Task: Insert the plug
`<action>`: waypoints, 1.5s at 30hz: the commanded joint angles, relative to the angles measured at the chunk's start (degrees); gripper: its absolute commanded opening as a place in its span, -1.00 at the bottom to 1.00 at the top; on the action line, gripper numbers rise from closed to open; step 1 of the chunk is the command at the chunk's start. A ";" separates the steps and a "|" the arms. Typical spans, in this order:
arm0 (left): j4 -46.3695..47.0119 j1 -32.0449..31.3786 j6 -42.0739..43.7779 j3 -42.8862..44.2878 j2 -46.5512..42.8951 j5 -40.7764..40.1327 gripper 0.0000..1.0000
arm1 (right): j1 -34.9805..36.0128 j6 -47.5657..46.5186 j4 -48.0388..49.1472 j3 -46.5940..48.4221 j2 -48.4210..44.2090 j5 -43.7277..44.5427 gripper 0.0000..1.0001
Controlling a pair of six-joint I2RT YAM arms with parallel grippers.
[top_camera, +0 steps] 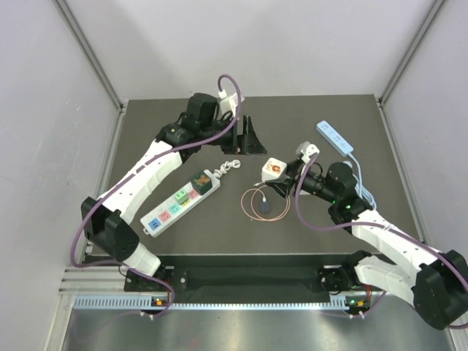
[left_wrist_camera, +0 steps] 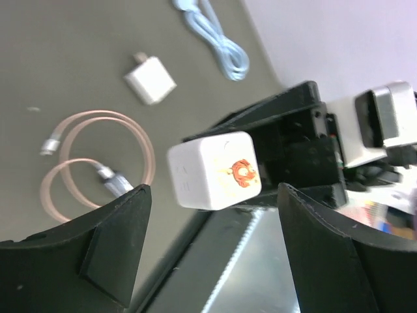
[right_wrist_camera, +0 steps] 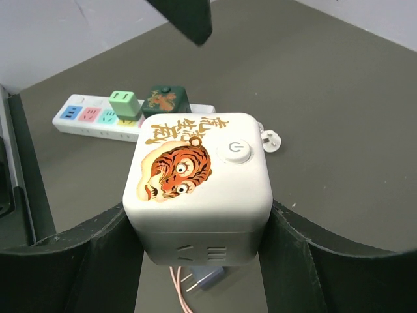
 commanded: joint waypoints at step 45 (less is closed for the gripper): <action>-20.16 -14.20 14.45 12.03 15.42 -28.55 0.58 | 0.23 2.85 -3.60 8.36 6.52 3.44 -1.00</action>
